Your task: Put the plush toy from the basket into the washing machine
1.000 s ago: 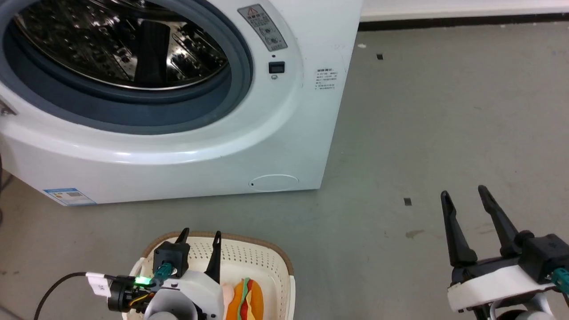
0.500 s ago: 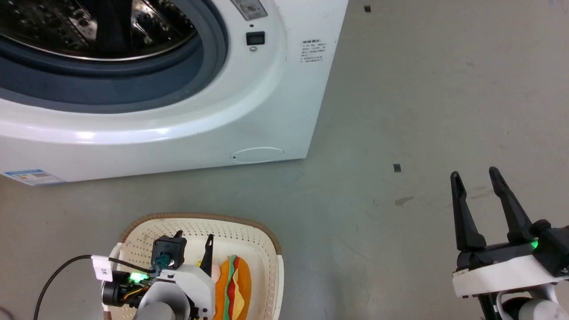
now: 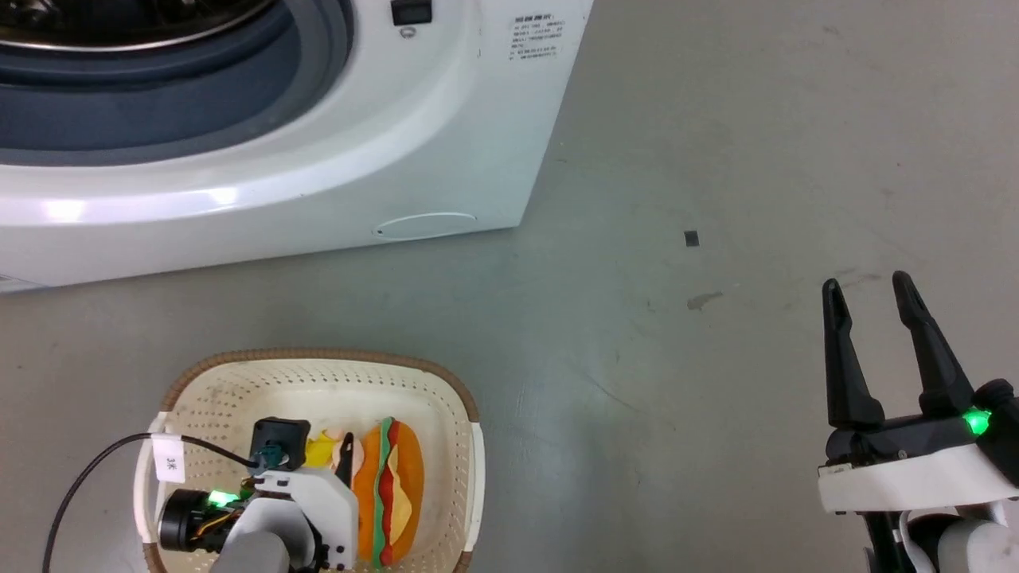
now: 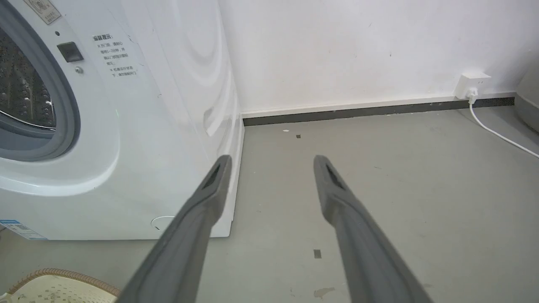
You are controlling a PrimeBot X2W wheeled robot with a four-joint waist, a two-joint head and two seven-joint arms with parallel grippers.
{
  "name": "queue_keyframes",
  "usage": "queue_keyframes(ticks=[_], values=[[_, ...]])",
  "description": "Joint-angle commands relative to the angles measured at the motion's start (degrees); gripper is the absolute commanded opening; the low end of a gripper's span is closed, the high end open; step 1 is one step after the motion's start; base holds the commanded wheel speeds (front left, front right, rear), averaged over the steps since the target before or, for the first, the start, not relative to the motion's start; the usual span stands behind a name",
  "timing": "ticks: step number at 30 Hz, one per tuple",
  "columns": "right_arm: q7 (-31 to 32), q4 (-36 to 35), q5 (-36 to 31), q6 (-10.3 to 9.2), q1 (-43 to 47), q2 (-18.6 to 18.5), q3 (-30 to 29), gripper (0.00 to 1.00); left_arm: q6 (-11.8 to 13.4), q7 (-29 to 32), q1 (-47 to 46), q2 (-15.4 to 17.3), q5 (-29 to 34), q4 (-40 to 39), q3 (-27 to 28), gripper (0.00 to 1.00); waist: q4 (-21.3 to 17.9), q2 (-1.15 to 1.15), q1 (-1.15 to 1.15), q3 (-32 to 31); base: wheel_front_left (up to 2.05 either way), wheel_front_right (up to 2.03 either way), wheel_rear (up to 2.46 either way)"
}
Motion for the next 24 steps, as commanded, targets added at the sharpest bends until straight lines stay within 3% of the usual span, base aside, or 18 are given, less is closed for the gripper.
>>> queue_keyframes(ticks=[1, 24], values=[[-0.62, -0.56, 0.55, -0.03, -1.26, -0.01, 0.04, 1.0, 0.38, -0.25, -1.48, 0.82, -0.44, 1.77, -0.1, 1.0, -0.78, 0.0, 0.0, 1.23, 0.0, 0.0, 0.0], [-3.35, -4.3, 4.95, -0.04, -5.61, -0.01, -0.17, 1.0, -1.33, 4.17, -11.92, 5.18, -2.25, 16.45, -4.97, 1.0, -5.35, 0.0, 0.0, 15.21, 0.0, 0.0, 0.0]])
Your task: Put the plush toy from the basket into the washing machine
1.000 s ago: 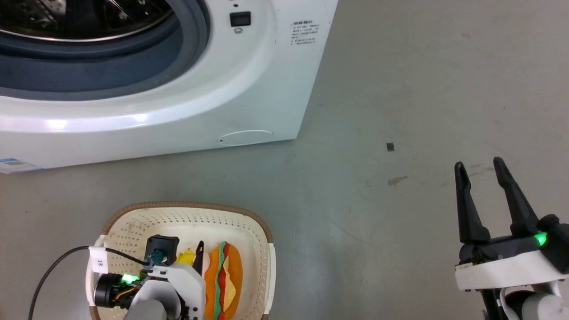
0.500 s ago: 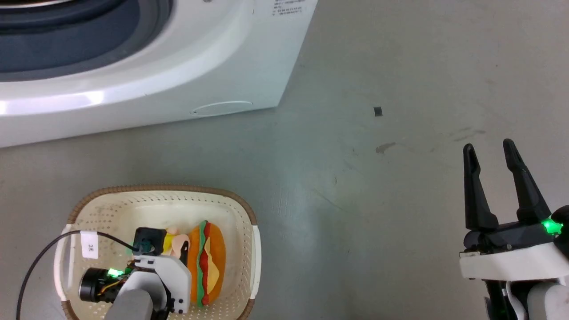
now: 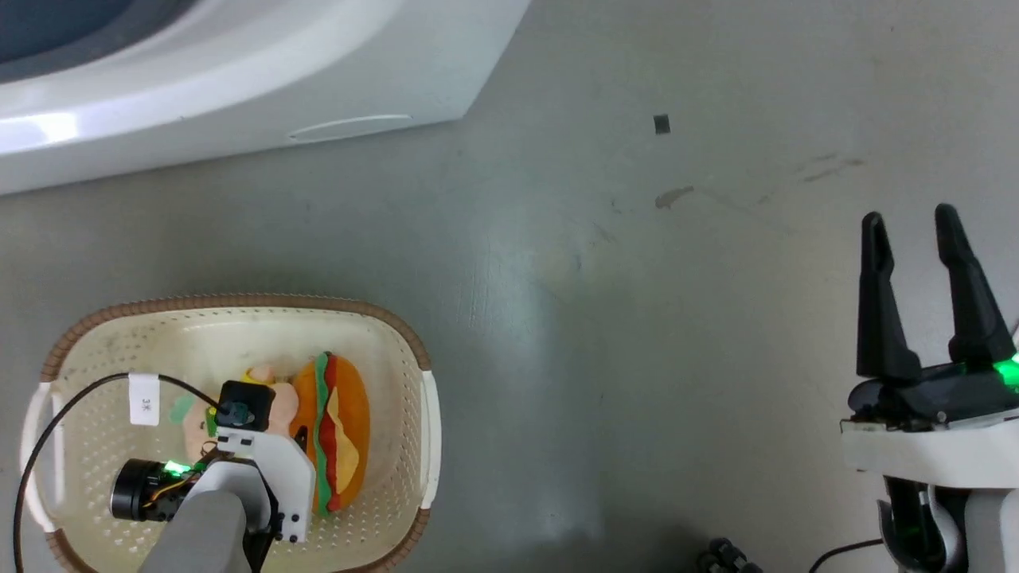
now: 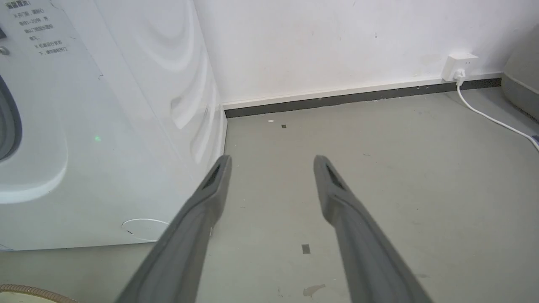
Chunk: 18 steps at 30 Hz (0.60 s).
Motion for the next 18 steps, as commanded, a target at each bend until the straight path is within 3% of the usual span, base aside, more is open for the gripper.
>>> queue_keyframes(ticks=[1, 18], values=[[-0.63, -0.89, 0.72, -0.04, -1.56, -0.01, -0.15, 1.0, -0.17, 0.42, -1.81, 0.52, -0.51, 1.83, -0.58, 1.0, -0.86, 0.0, -0.01, 1.89, 0.0, 0.0, 0.0], [-2.02, -6.29, 2.13, -0.04, -3.78, -0.01, -2.27, 1.0, -0.47, 1.64, -9.35, 1.6, -2.31, 8.84, -3.34, 1.0, -2.13, 0.0, -0.01, 11.42, 0.0, 0.0, 0.0]])
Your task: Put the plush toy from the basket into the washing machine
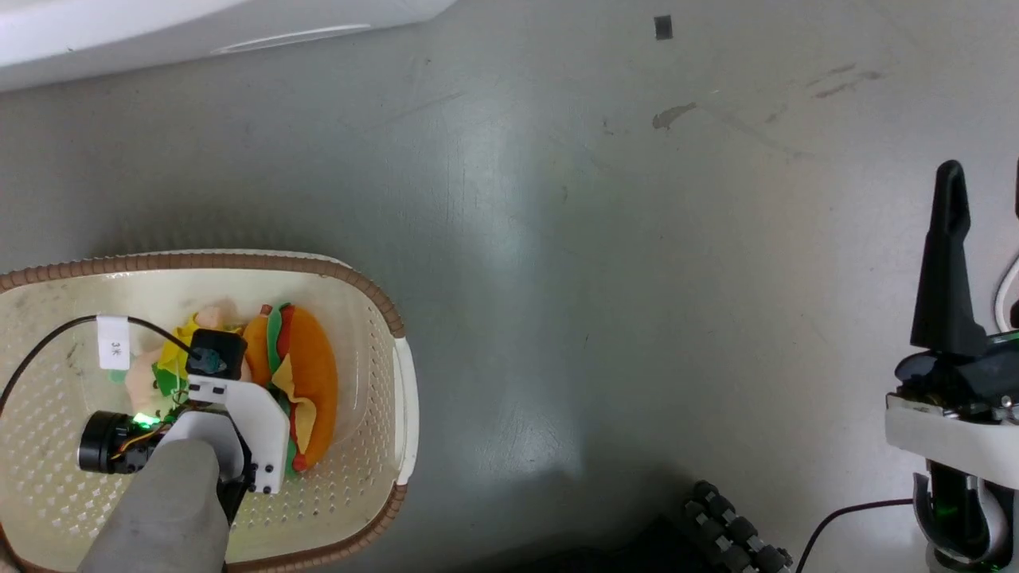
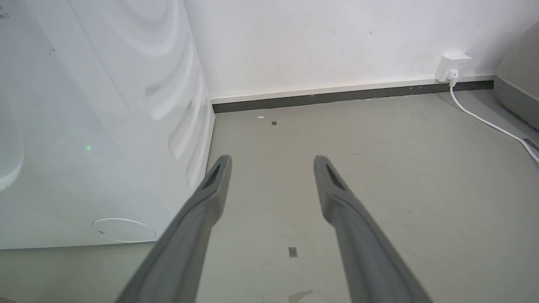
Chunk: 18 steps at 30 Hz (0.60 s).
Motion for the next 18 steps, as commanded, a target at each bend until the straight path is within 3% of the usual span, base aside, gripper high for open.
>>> queue_keyframes(ticks=[1, 3, 11, 18], values=[[-0.26, -0.55, 0.17, -0.04, -1.14, -0.01, -0.31, 1.0, -0.65, 1.06, -0.49, -0.37, -0.11, 0.56, -0.61, 1.0, 0.32, 0.0, 0.0, 0.32, 0.0, 0.0, 0.0], [-0.26, -0.71, -0.12, -0.04, -1.26, -0.01, -0.38, 1.0, -1.32, 2.04, -0.48, -0.77, -0.22, 0.58, -1.01, 0.0, 0.6, 0.0, 0.0, 0.38, 0.0, 0.0, 0.0], [-0.26, -0.16, -0.79, -0.04, -1.74, -0.01, -0.42, 1.0, -1.95, 0.84, 0.52, -1.74, -1.47, 0.61, -1.19, 0.0, 1.6, 0.0, 0.0, -2.36, 0.0, 0.0, 0.0], [-0.26, 1.88, -1.36, -0.04, -0.99, -0.01, -0.46, 1.0, -1.92, -2.13, 3.95, -3.2, -2.57, 0.63, -1.3, 0.0, 2.6, 0.0, 0.0, -10.51, 0.0, 0.0, 0.0]])
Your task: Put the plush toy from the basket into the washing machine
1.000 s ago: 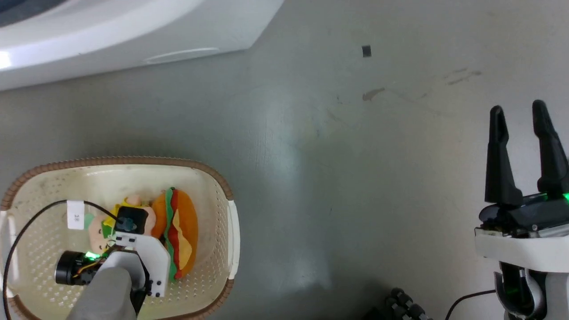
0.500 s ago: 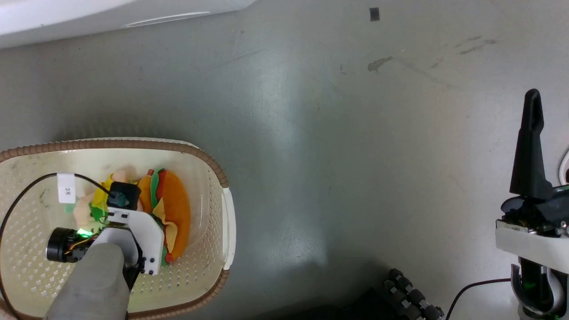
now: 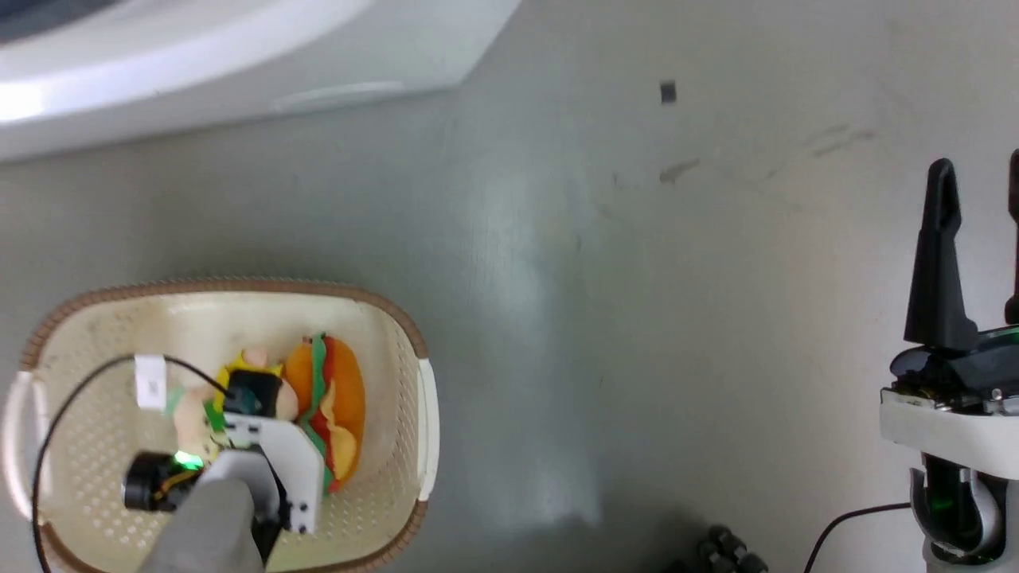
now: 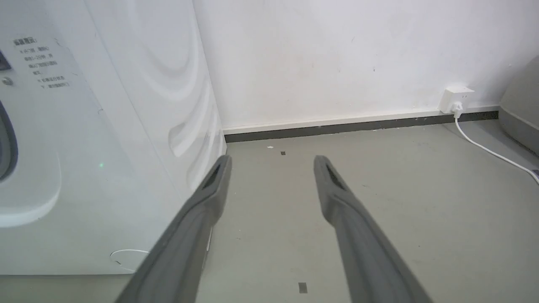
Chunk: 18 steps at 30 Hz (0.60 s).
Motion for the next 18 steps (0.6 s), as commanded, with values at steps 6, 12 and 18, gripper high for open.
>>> queue_keyframes(ticks=[6, 12, 18], values=[[-0.26, 2.53, -1.72, -0.04, 1.24, -0.01, 0.77, 1.0, -0.18, -3.62, 3.73, -1.4, -0.52, 0.03, -0.6, 0.0, 2.16, 0.0, 0.0, -10.41, 0.0, 0.0, 0.0], [-0.26, 3.92, -3.01, -0.04, 3.64, -0.01, 1.2, 1.0, -0.5, -7.6, 6.75, -2.43, -0.66, -0.05, -1.45, 0.0, 4.46, 0.0, 0.0, -18.12, 0.0, 0.0, 0.0], [-0.26, 5.09, -4.15, -0.04, 6.63, -0.01, 1.09, 1.0, -1.06, -9.71, 10.27, -3.61, -0.27, -2.8, -2.87, 0.0, 7.79, 0.0, 0.0, -25.62, 0.0, 0.0, 0.0]])
